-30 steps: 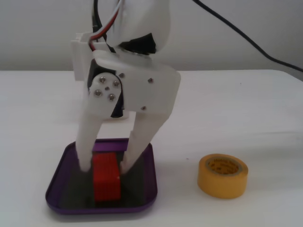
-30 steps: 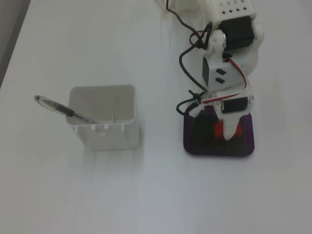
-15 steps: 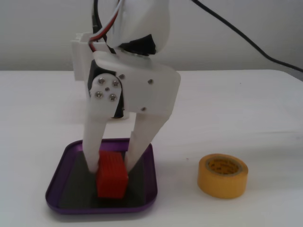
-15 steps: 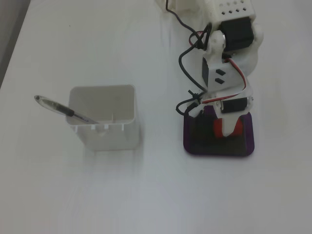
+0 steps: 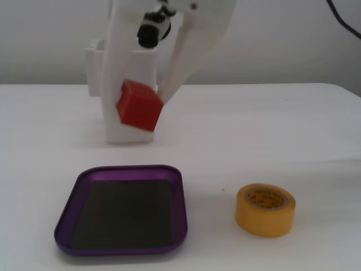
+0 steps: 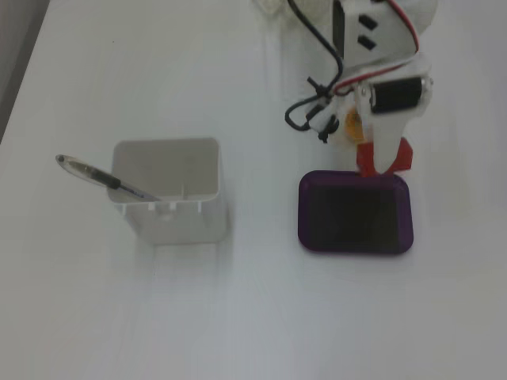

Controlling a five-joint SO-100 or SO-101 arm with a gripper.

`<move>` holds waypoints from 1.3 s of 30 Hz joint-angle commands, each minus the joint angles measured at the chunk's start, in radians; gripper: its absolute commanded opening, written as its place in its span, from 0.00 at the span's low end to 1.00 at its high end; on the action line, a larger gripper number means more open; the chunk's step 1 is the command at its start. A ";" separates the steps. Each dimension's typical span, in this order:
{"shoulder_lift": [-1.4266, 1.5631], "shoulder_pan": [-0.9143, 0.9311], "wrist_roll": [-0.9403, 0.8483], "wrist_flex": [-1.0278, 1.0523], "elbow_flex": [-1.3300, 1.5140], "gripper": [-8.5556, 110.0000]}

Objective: Remove the cube from the box.

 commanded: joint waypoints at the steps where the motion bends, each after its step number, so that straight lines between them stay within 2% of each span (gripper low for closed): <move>1: 0.164 0.014 0.000 0.094 -0.035 0.07; 7: 0.202 0.181 0.005 0.147 0.003 0.07; 15: 0.284 0.264 -0.005 0.124 0.351 0.07; 20: 0.456 0.253 -0.043 -0.051 0.664 0.07; 29: 0.670 0.267 -0.152 -0.529 1.287 0.07; 34: 0.676 0.267 -0.150 -0.641 1.382 0.07; 39: 0.676 0.267 -0.144 -0.667 1.384 0.07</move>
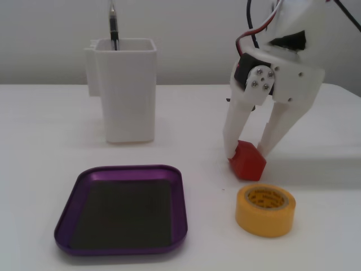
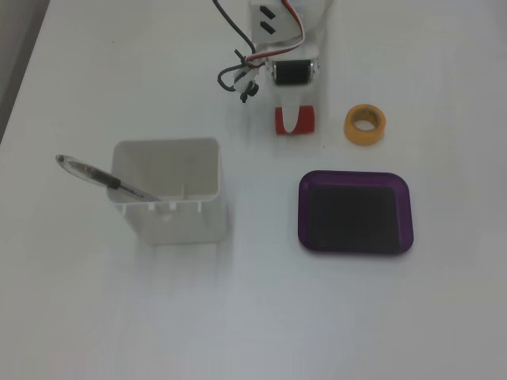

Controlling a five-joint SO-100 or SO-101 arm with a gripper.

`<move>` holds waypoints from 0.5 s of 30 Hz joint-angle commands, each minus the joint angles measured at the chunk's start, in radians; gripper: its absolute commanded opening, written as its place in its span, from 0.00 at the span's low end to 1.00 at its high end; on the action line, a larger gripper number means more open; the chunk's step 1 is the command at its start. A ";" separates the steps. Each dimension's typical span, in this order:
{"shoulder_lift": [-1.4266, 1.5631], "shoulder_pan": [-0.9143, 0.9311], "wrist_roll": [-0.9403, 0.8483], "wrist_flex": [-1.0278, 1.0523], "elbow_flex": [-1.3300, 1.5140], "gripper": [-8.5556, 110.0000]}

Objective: Remove the cube from the box.

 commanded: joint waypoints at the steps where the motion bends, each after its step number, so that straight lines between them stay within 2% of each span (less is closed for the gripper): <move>1: 0.049 0.002 0.003 -0.020 -0.012 0.08; 9: 0.066 0.002 0.000 0.023 -0.020 0.24; 15: 0.173 0.046 0.005 0.051 -0.028 0.27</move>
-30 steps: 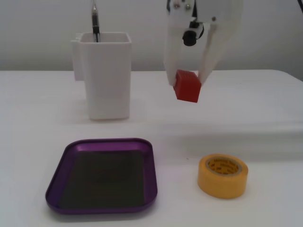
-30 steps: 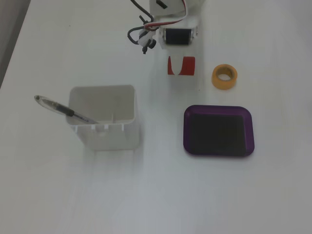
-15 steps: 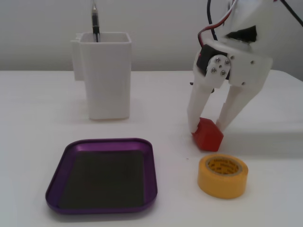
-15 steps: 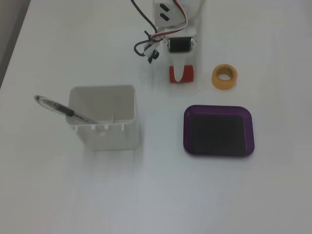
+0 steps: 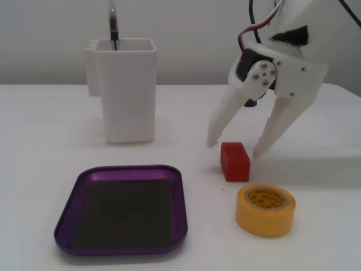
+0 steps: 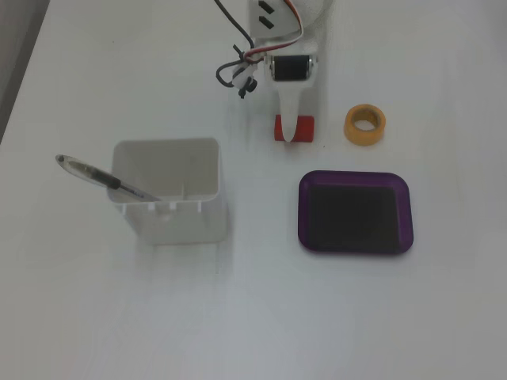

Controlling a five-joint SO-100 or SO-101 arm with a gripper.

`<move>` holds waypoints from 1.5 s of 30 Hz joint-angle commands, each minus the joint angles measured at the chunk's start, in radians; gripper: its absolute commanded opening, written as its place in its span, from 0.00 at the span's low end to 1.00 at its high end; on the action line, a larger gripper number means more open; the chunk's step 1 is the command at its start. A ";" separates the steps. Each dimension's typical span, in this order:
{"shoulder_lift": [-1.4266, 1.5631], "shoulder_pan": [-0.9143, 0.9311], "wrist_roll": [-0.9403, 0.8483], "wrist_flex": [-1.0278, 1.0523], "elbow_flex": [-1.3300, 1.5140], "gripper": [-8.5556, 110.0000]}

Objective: Remove the cube from the box.

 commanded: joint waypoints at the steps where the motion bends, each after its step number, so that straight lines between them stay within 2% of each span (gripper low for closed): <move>1: 0.138 0.032 -0.003 0.012 -0.029 0.27; 9: 0.554 0.060 0.014 0.121 0.015 0.27; 20: 1.232 0.061 0.009 0.150 0.514 0.27; 24: 1.454 0.064 0.008 0.253 0.623 0.27; 33: 1.399 0.051 0.012 0.318 0.726 0.26; 35: 1.401 0.049 0.014 0.351 0.742 0.22; 39: 1.401 0.049 0.014 0.408 0.746 0.06; 45: 1.401 0.049 0.080 0.448 0.742 0.07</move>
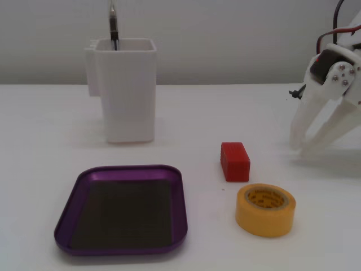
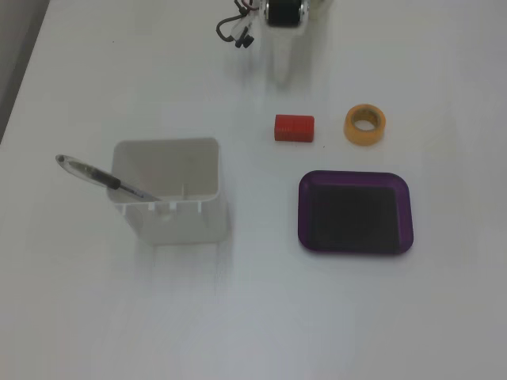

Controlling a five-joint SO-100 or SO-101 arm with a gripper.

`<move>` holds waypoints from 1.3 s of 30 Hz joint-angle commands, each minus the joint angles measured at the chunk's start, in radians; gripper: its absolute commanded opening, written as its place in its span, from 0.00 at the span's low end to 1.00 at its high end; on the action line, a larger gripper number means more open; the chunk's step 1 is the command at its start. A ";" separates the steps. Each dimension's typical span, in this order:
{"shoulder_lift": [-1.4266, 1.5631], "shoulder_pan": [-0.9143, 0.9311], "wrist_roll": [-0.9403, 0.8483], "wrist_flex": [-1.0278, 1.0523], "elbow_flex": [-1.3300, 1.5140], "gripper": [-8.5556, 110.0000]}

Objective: Remove the cube from the box.

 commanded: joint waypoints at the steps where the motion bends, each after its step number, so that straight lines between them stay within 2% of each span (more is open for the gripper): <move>1: 0.049 -0.012 0.044 0.009 0.006 0.07; 6: 0.051 -0.017 0.067 0.037 0.008 0.07; 16: 0.052 -0.164 0.063 0.040 0.008 0.07; 39: 0.052 -0.164 0.054 0.038 0.006 0.07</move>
